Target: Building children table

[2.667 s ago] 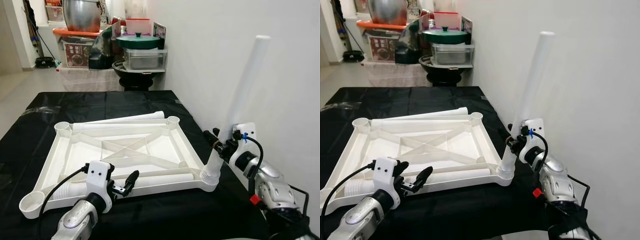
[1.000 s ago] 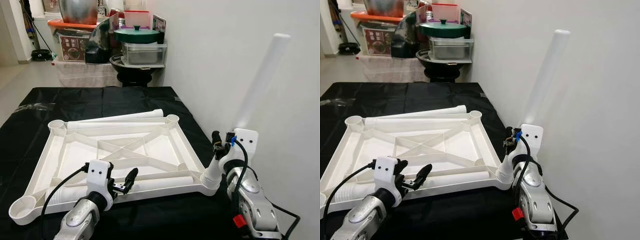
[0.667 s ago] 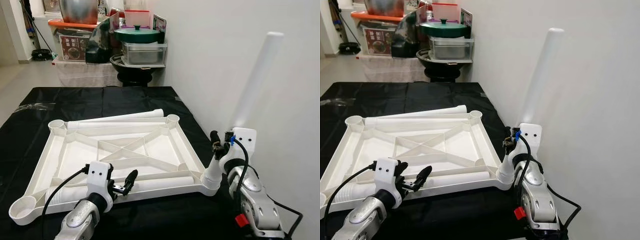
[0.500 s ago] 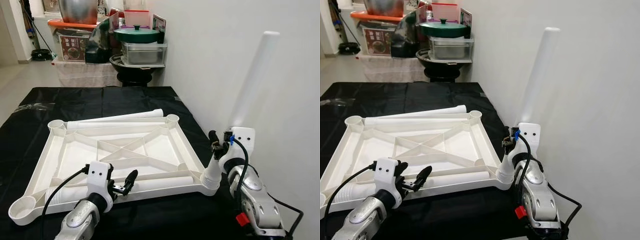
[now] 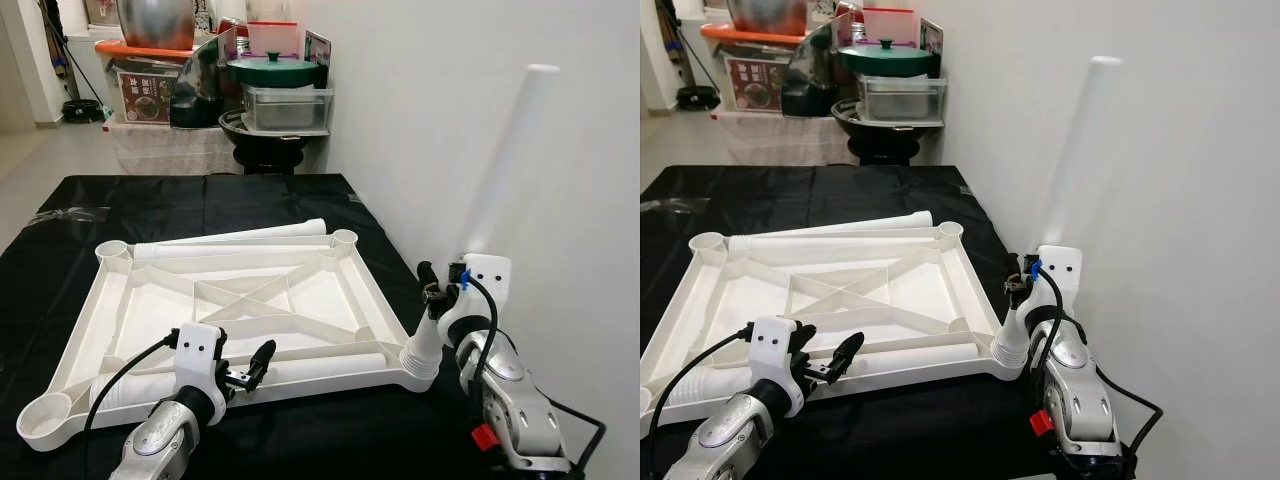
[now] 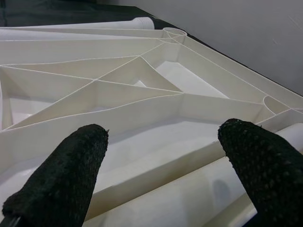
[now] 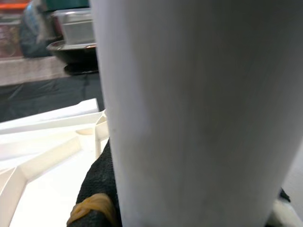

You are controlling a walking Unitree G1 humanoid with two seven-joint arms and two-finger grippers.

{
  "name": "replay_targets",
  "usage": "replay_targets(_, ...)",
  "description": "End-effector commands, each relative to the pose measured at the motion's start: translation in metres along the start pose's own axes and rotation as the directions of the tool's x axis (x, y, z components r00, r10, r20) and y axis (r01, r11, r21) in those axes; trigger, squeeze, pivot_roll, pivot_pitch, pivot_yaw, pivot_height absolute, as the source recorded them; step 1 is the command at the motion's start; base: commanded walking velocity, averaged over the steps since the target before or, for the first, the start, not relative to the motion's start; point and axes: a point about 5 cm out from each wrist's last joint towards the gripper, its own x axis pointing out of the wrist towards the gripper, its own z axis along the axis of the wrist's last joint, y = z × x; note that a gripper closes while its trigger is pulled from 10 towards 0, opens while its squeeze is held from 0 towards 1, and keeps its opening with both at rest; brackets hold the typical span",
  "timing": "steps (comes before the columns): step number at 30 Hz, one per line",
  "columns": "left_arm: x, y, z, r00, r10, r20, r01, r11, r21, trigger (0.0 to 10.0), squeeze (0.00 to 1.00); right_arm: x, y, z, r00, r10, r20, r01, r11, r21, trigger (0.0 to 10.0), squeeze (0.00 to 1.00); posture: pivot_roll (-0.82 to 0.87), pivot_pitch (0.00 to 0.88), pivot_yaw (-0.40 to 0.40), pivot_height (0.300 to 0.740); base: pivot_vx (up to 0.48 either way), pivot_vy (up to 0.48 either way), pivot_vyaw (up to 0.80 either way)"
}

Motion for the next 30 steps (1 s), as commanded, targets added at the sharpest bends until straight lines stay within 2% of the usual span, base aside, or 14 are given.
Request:
replay_targets(1, 0.001, 0.001, -0.002, 1.0, -0.005, -0.012, 0.005, 1.0, 0.008, 10.0, 0.0, -0.012, -0.024, -0.058, 0.95, -0.13, -0.283, 0.125, 0.991, -0.038, 9.8, 0.0, 0.0, 0.0, -0.052, 0.74, 0.0, 0.0, 0.0)
replay_targets(6, 0.002, 0.003, -0.002, 1.0, -0.002, -0.012, 0.002, 1.0, 0.013, 10.0, 0.0, -0.015, -0.024, -0.056, 0.951, -0.168, -0.259, 0.166, 0.986, -0.029, 10.0, 0.0, 0.01, 0.0, -0.051, 0.74, 0.0, 0.0, 0.0)
replay_targets(8, 0.002, 0.003, -0.002, 1.0, -0.002, -0.011, 0.002, 1.0, 0.012, 10.0, 0.0, -0.016, -0.021, -0.056, 0.953, -0.155, -0.26, 0.154, 0.988, -0.027, 10.0, 0.0, 0.01, 0.0, -0.049, 0.74, 0.0, 0.0, 0.0)
replay_targets(10, 0.003, 0.001, -0.002, 1.0, -0.006, -0.01, 0.006, 1.0, 0.012, 10.0, 0.0, -0.015, -0.013, -0.055, 0.962, -0.098, -0.253, 0.091, 0.995, -0.042, 10.0, 0.0, 0.01, 0.0, -0.05, 0.74, 0.0, 0.0, 0.0)
replay_targets(16, 0.003, 0.001, -0.002, 1.0, -0.007, -0.008, 0.007, 1.0, 0.013, 10.0, 0.0, -0.014, -0.007, -0.051, 0.968, -0.064, -0.241, 0.053, 0.997, -0.055, 10.0, 0.0, 0.01, 0.0, -0.049, 0.74, 0.0, 0.0, 0.0)
replay_targets(30, 0.005, 0.001, -0.002, 1.0, -0.009, -0.007, 0.009, 1.0, 0.014, 10.0, 0.0, -0.015, -0.007, -0.05, 0.97, -0.059, -0.236, 0.044, 0.997, -0.066, 10.0, 0.0, 0.0, 0.0, -0.051, 0.74, 0.0, 0.0, 0.0)
